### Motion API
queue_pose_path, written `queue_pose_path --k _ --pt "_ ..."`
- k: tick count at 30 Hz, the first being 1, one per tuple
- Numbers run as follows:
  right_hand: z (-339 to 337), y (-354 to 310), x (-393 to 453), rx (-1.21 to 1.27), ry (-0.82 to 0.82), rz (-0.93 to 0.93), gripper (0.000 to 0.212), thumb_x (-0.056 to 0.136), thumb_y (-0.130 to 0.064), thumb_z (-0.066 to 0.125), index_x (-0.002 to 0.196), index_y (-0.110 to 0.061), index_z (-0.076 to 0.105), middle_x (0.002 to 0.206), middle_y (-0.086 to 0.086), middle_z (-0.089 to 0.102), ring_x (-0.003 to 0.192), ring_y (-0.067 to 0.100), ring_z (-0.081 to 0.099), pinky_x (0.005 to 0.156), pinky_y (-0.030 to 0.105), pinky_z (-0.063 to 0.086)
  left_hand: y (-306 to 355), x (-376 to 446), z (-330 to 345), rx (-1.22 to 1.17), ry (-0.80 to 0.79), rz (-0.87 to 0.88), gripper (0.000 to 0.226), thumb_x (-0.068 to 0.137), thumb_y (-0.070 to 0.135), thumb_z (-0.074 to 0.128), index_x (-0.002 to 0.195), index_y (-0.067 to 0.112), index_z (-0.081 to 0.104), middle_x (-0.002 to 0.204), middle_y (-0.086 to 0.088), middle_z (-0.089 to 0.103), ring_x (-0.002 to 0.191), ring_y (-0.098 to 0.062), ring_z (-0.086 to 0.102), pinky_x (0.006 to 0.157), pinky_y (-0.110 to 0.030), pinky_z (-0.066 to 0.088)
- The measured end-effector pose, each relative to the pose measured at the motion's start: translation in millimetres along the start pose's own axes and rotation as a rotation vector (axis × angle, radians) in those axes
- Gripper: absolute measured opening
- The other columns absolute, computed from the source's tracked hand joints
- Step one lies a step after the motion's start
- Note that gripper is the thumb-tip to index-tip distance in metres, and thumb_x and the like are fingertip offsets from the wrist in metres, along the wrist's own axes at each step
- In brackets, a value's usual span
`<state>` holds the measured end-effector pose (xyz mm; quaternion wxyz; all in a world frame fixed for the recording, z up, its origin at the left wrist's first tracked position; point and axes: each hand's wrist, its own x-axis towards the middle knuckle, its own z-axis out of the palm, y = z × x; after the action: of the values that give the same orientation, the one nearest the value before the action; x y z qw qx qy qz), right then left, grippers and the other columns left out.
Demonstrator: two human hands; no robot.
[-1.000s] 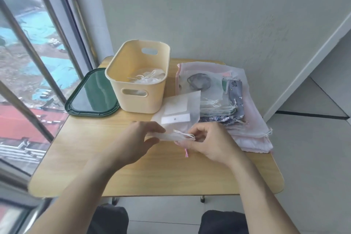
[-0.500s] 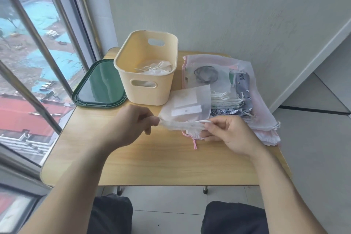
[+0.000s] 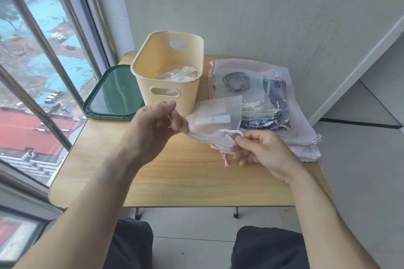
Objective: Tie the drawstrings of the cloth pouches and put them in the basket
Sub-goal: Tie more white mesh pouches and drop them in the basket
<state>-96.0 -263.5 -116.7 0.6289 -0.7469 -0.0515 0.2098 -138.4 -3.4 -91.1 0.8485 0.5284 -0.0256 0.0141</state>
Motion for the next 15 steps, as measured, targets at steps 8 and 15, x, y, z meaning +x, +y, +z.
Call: queue_pose_path --k 8,15 --pt "-2.5 -6.4 2.1 0.373 0.126 -0.009 0.029 0.106 -0.015 0.045 0.09 -0.003 0.066 0.082 0.013 0.072 0.076 0.025 0.069 0.057 0.03 0.055 -19.8 2.8 9.1 0.548 -0.019 -0.305 0.051 0.105 0.025 0.044 0.057 0.017 0.031 0.05 0.003 0.03 0.047 -0.014 0.019 0.047 -0.024 0.019" --pt "-0.6 -11.4 5.6 1.014 0.14 0.002 0.034 0.105 -0.021 0.038 0.074 -0.017 0.049 0.058 -0.003 0.044 0.056 0.015 0.051 0.069 0.032 0.051 -25.8 1.1 10.4 0.891 -0.121 -0.352 0.055 0.102 0.042 0.048 0.056 0.015 0.038 0.048 0.003 0.036 0.047 -0.018 0.028 0.052 -0.027 0.029"
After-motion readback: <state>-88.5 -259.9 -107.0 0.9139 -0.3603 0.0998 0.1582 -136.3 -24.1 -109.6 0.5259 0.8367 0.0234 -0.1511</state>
